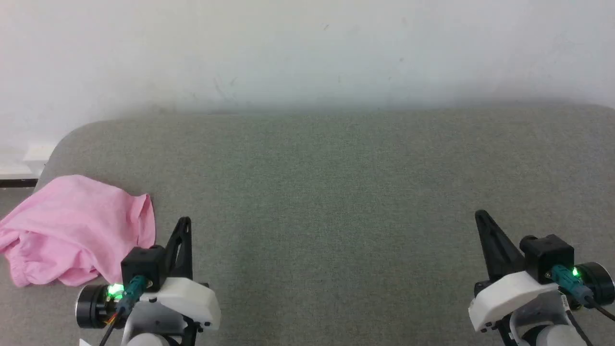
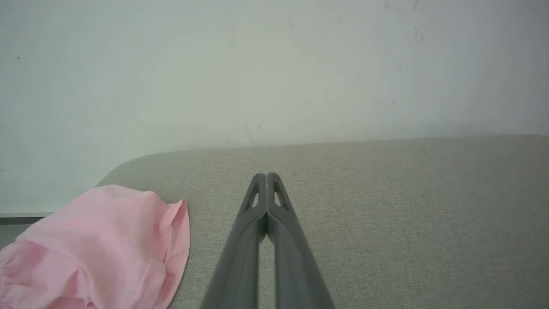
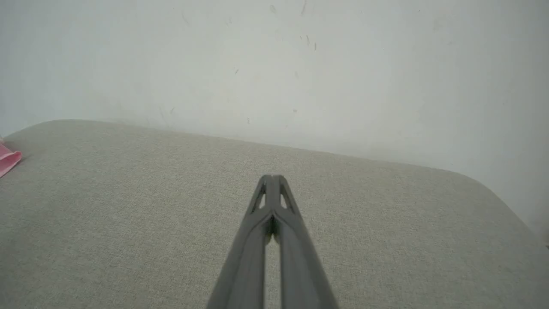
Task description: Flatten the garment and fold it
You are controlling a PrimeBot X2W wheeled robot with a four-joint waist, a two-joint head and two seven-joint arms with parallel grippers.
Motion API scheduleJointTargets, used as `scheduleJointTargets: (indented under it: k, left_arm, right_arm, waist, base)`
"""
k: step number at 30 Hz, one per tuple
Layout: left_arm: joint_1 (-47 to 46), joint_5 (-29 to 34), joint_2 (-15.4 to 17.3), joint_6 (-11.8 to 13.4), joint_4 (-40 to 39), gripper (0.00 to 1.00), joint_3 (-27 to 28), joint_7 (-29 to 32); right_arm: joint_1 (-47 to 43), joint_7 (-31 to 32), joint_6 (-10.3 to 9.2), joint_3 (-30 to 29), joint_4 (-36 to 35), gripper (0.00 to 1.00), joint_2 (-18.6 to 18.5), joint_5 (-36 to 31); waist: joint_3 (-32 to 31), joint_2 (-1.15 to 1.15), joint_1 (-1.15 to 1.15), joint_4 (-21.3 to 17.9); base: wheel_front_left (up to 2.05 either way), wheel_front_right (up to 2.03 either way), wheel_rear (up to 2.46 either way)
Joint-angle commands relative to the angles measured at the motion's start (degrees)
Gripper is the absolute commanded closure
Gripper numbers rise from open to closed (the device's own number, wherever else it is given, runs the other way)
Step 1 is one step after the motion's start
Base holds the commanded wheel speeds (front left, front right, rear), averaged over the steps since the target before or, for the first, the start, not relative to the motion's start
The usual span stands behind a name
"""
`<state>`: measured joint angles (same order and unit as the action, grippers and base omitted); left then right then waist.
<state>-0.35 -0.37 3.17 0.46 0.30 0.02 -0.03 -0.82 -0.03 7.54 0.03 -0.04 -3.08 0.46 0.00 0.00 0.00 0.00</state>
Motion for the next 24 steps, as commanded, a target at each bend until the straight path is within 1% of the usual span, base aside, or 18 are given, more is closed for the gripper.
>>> scheduleJointTargets:
  k: [1, 19, 20, 24]
  left_arm:
    - [0.35, 0.37, -0.29, -0.46, -0.30, 1.00, -0.02, 0.03]
    - [0.35, 0.37, -0.29, -0.46, -0.30, 1.00, -0.02, 0.03]
    - [0.00, 0.00, 0.00, 0.00, 0.00, 0.00, -0.02, 0.00]
    - [-0.04, -0.13, 0.02, 0.34, 0.10, 0.00, -0.13, -0.25]
  right_arm:
    - [0.82, 0.03, -0.05, -0.03, 0.04, 1.00, 0.21, -0.46]
    - [0.82, 0.03, -0.05, -0.03, 0.04, 1.00, 0.21, -0.46]
    - [0.00, -0.01, 0.00, -0.01, 0.00, 0.00, 0.00, 0.00]
    - [-0.05, -0.26, 0.00, -0.20, -0.02, 0.00, -0.03, 0.28]
  waist:
    - [0.00, 0.00, 0.00, 0.00]
    - [0.00, 0.00, 0.00, 0.00]
    - [0.00, 0.00, 0.00, 0.00]
    - [0.03, 0.00, 0.00, 0.00]
  base:
    - [0.00, 0.00, 0.00]
    - [0.00, 0.00, 0.00]
    - [0.00, 0.00, 0.00]
    - [0.00, 0.00, 0.00]
